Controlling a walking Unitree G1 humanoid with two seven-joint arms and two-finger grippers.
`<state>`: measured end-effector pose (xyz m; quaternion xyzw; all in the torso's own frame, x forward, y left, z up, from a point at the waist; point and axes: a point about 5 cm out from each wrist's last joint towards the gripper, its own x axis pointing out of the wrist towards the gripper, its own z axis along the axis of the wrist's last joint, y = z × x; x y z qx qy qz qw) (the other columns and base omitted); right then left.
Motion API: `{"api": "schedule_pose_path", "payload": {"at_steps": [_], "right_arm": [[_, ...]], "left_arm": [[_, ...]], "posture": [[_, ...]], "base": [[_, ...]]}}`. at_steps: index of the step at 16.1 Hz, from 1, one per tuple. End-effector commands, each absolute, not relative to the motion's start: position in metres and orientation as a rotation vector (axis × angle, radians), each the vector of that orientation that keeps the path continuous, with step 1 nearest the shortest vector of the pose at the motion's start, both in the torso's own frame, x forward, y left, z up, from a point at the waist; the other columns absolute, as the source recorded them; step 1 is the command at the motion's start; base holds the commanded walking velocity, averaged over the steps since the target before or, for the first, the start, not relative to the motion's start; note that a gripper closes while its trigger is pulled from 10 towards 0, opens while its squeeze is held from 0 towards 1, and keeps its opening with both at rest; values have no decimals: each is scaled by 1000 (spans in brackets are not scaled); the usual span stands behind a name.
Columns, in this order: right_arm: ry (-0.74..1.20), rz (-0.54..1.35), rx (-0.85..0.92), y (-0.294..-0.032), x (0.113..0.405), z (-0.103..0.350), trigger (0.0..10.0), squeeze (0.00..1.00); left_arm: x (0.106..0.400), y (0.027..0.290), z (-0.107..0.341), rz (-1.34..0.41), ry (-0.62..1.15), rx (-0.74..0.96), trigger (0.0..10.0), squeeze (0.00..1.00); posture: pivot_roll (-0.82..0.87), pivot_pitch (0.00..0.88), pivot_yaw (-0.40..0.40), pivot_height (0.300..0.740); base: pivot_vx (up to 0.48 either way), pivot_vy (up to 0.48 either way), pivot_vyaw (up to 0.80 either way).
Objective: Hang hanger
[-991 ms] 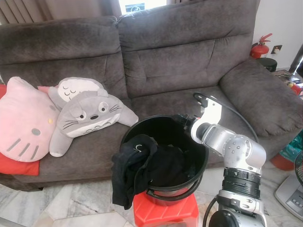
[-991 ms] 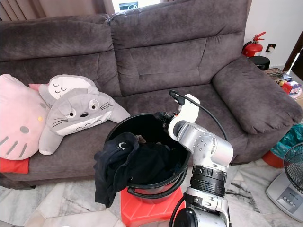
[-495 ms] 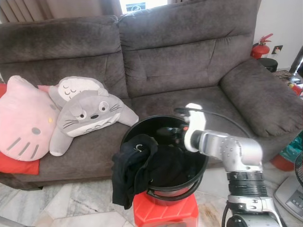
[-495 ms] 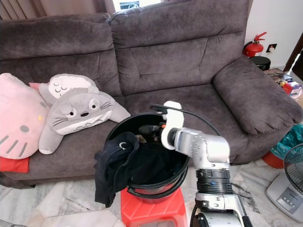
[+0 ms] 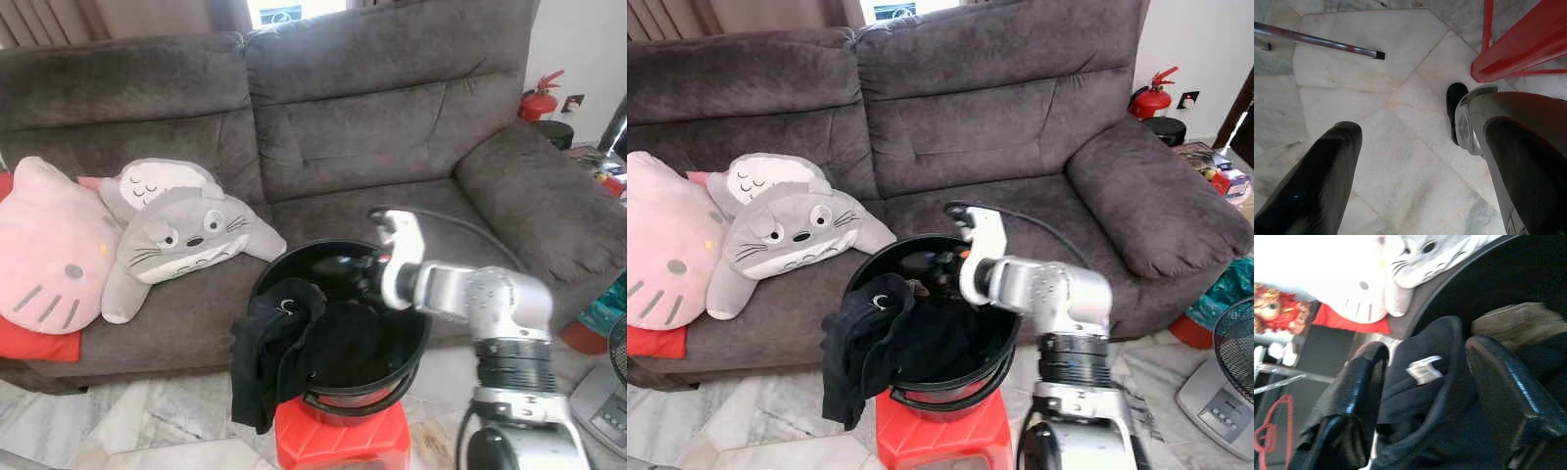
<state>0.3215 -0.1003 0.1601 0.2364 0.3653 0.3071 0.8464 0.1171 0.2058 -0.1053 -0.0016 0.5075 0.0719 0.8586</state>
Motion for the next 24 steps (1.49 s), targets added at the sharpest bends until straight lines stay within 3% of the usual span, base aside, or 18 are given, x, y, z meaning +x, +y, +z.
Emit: {"api": "schedule_pose_path", "payload": {"at_steps": [1,10,11,12,24], "right_arm": [[770,695,503,-94,321,165,10000,1000],[890,728,458,-99,315,151,10000,1000],[903,728,466,-100,315,149,10000,184],[911,726,472,-101,315,147,10000,0],[902,738,553,-103,328,122,10000,0]], "left_arm": [[111,211,-106,158,1090,1,10000,0],[111,209,-107,158,1093,-6,10000,0],[111,209,-107,158,1093,-6,10000,0],[111,209,-107,158,1093,-6,10000,0],[111,209,-107,160,1091,3,10000,0]], "posture": [[-186,0,91,740],[-187,0,79,740],[-185,0,77,740],[-185,0,77,740],[-170,0,77,740]], "base": [[0,0,0],[0,0,0],[0,0,0],[0,0,0],[0,0,0]]}}
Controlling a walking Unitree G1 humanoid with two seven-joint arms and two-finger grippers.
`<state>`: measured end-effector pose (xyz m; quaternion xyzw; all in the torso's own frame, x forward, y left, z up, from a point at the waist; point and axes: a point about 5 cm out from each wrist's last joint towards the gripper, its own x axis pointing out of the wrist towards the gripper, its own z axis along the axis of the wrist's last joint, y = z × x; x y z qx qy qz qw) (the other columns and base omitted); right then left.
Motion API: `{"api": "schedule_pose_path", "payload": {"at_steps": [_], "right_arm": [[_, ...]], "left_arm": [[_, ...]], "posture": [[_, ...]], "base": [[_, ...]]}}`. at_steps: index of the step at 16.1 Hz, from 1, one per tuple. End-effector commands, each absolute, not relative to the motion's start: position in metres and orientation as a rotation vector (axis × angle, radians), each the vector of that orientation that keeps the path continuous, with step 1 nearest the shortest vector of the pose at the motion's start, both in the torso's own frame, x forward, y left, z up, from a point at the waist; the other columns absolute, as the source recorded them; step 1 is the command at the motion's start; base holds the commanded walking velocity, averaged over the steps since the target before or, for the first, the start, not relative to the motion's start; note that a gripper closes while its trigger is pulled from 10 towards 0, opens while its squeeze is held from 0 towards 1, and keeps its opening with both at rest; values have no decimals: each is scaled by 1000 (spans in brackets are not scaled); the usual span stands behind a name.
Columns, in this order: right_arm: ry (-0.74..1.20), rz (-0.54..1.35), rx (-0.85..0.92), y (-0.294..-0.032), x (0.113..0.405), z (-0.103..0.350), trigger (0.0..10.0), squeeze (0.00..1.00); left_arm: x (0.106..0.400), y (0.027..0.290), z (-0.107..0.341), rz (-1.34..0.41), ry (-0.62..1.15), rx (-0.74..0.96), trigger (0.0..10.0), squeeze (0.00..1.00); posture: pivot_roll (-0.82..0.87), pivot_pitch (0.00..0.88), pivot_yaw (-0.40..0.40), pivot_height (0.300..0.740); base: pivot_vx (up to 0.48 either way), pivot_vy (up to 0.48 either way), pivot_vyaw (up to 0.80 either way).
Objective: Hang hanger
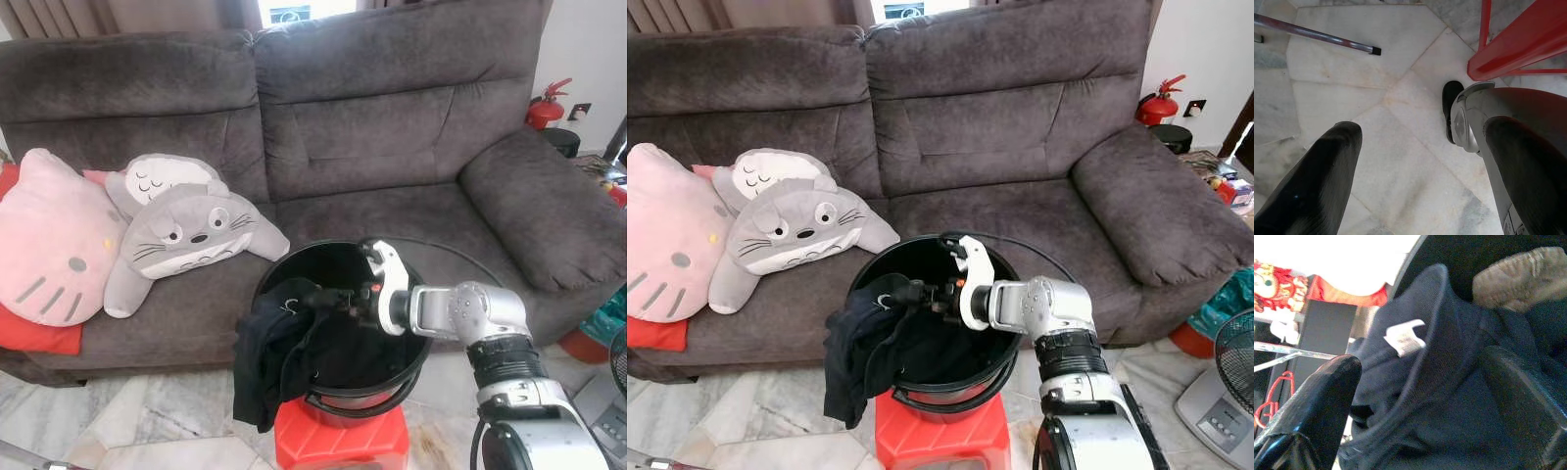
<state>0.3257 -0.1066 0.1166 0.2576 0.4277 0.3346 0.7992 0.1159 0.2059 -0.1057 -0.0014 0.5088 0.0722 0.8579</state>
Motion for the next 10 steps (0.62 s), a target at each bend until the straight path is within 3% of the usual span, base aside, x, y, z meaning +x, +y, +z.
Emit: {"api": "schedule_pose_path", "payload": {"at_steps": [1,10], "right_arm": [[901,740,553,-103,329,122,10000,0],[916,754,558,-104,332,108,10000,0]], "left_arm": [[111,209,-107,160,1091,3,10000,0],[112,207,-107,138,1091,17,10000,0]], "posture": [[-170,0,77,740],[-156,0,69,740]], "base": [[0,0,0],[0,0,0]]}}
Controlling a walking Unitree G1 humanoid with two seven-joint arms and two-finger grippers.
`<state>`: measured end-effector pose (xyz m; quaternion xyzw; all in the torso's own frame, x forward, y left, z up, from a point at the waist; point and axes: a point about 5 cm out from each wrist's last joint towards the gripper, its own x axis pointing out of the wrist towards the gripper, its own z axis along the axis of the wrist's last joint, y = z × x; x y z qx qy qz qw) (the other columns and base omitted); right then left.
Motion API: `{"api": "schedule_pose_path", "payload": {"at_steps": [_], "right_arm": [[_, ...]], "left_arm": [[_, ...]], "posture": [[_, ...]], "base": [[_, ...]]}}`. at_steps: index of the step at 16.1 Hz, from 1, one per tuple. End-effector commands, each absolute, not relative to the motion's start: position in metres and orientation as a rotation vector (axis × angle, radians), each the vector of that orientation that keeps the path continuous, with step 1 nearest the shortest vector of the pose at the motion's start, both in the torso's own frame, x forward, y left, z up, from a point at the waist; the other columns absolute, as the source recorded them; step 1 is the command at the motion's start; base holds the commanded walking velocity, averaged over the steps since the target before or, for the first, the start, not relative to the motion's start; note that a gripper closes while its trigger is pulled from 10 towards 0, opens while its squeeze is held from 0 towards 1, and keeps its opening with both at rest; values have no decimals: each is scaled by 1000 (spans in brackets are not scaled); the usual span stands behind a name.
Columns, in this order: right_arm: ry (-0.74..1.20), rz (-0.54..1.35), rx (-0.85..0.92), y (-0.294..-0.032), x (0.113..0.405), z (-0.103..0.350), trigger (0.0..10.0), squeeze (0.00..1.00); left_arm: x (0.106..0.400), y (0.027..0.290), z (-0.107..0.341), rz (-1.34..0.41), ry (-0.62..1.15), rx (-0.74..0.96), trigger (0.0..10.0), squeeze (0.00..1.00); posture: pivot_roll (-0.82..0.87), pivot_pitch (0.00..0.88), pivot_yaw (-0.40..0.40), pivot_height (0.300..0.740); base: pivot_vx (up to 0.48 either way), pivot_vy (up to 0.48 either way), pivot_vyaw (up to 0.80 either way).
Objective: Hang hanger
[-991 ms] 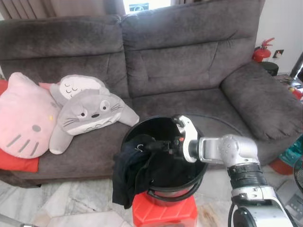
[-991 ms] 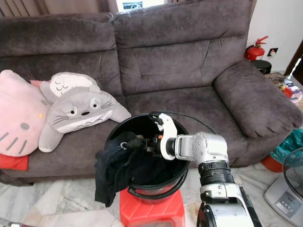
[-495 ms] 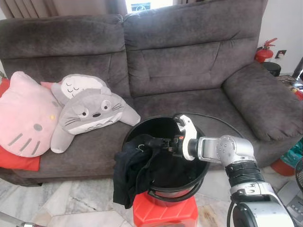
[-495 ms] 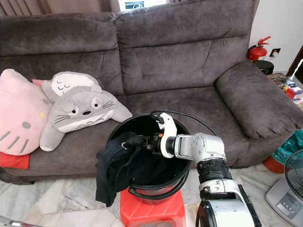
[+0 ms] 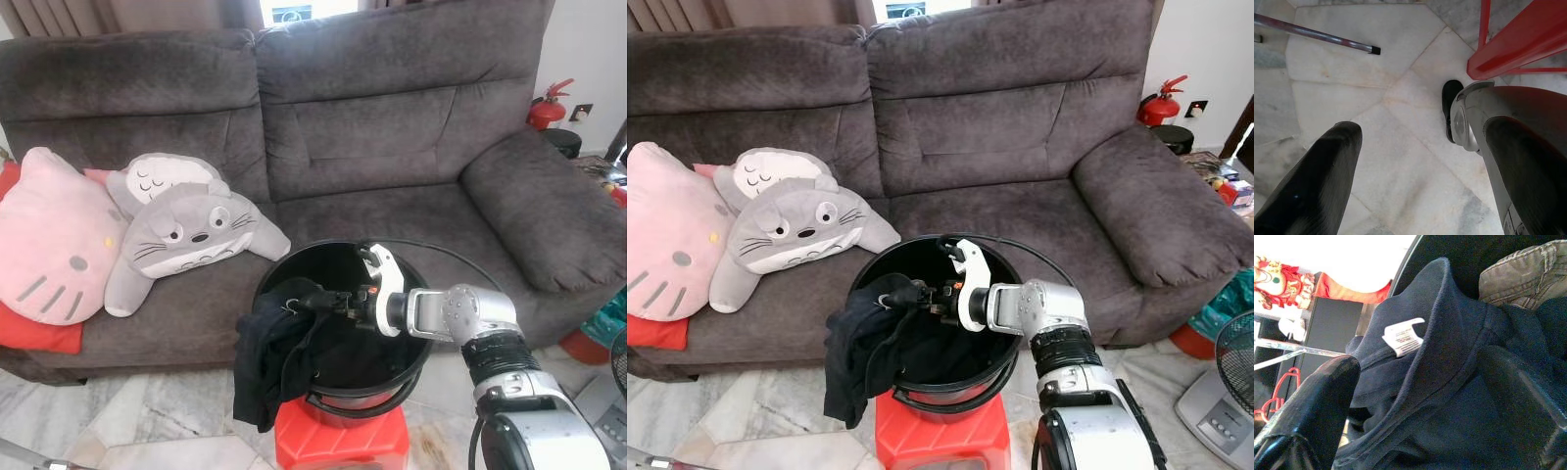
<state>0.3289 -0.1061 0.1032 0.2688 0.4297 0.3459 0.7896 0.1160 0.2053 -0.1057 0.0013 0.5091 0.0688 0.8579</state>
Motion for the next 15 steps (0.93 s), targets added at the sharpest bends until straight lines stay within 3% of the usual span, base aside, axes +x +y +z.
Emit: {"api": "schedule_pose_path", "payload": {"at_steps": [1,7,8,9,10,11,12,13,15], "right_arm": [[911,760,553,-104,332,106,10000,0],[871,849,568,-99,333,108,10000,0],[881,849,563,-99,332,104,6706,0],[886,848,570,-99,331,103,4824,0],[890,837,570,-101,332,102,5216,0],[896,829,566,-102,331,99,7529,0],[897,829,565,-102,331,99,7529,0],[906,819,561,-103,330,95,10000,0],[910,818,559,-103,330,93,10000,0]], "left_arm": [[112,207,-107,139,1091,18,10000,0],[112,207,-107,140,1091,20,10000,0],[112,207,-107,138,1092,19,10000,0],[112,207,-107,137,1092,17,10000,0],[112,207,-107,133,1094,15,10000,0],[112,207,-107,132,1095,15,10000,0],[112,207,-107,132,1095,15,10000,0],[112,207,-107,131,1095,15,10000,0],[112,206,-107,131,1095,15,10000,0]], "posture": [[-154,0,69,740],[-147,0,67,740],[-147,0,67,740],[-147,0,67,740],[-146,0,67,740],[-146,0,67,740],[-146,0,67,740],[-145,0,66,740],[-145,0,66,740]], "base": [[0,0,0],[0,0,0],[0,0,0],[0,0,0],[0,0,0],[0,0,0],[0,0,0],[0,0,0],[0,0,0]]}}
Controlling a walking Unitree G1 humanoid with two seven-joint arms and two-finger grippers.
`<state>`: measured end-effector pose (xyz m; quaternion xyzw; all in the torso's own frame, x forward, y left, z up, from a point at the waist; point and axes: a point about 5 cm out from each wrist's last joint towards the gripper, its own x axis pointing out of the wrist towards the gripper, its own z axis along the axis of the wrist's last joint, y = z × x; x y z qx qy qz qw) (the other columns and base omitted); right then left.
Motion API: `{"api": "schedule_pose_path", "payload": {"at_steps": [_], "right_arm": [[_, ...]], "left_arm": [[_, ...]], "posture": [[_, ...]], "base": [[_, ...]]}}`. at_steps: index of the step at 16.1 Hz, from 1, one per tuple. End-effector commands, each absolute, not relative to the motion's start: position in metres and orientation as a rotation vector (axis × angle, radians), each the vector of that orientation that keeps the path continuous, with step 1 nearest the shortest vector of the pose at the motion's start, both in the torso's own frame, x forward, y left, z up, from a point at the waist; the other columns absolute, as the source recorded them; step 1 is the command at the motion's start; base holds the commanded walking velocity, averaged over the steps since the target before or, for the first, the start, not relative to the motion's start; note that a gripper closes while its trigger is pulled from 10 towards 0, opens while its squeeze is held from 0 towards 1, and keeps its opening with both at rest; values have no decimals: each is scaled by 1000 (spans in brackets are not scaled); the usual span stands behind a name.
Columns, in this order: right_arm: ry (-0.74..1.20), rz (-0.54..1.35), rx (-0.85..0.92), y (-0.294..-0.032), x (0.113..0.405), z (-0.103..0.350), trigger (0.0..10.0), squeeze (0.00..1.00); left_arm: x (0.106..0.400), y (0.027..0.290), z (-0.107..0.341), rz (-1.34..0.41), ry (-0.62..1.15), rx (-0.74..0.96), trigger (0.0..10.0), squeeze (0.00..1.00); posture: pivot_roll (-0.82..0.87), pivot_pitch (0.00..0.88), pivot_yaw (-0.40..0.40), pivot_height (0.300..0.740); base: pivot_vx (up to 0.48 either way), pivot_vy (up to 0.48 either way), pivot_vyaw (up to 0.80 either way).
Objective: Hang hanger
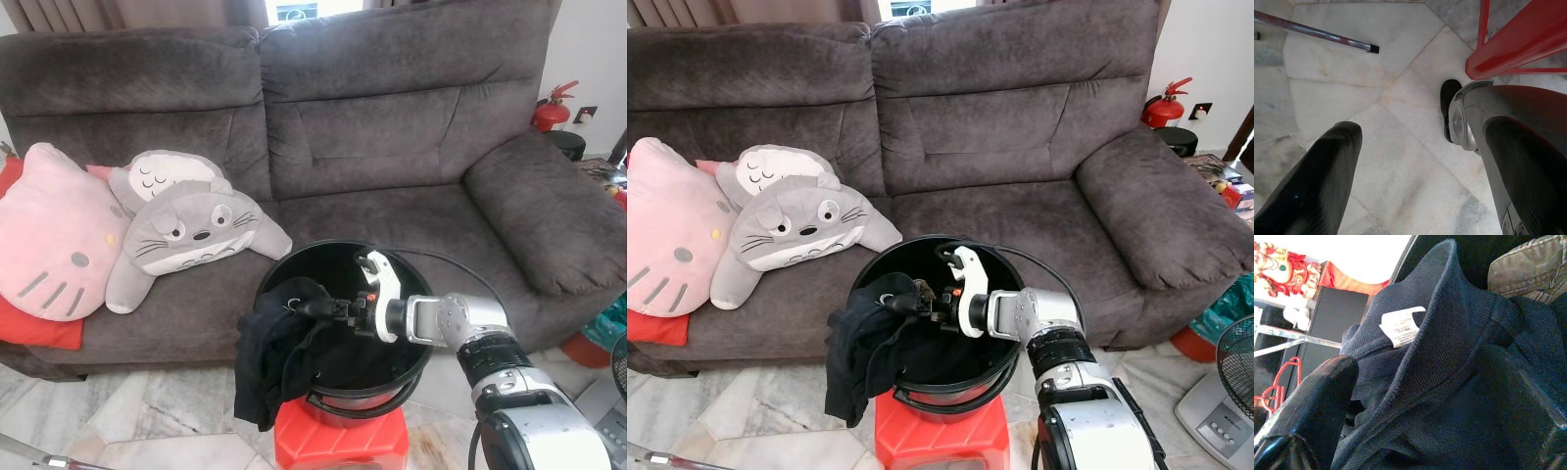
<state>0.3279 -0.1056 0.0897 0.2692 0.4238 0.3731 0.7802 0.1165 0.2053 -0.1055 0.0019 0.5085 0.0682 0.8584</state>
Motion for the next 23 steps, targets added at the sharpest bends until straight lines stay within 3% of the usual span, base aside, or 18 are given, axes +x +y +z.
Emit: {"api": "schedule_pose_path", "payload": {"at_steps": [1,2,3,23], "right_arm": [[910,818,559,-103,330,93,10000,0],[909,798,566,-105,331,89,2784,0],[904,803,574,-105,331,88,0,0],[890,841,559,-102,329,85,0,0]], "left_arm": [[112,206,-107,131,1095,15,10000,0],[112,206,-107,132,1095,15,10000,0],[111,206,-107,133,1095,16,10000,0],[111,206,-107,122,1100,18,10000,0]], "posture": [[-145,0,66,740],[-140,0,67,740],[-138,0,66,740],[-139,3,69,740]], "base": [[0,0,0],[0,0,0],[0,0,0],[0,0,0]]}}
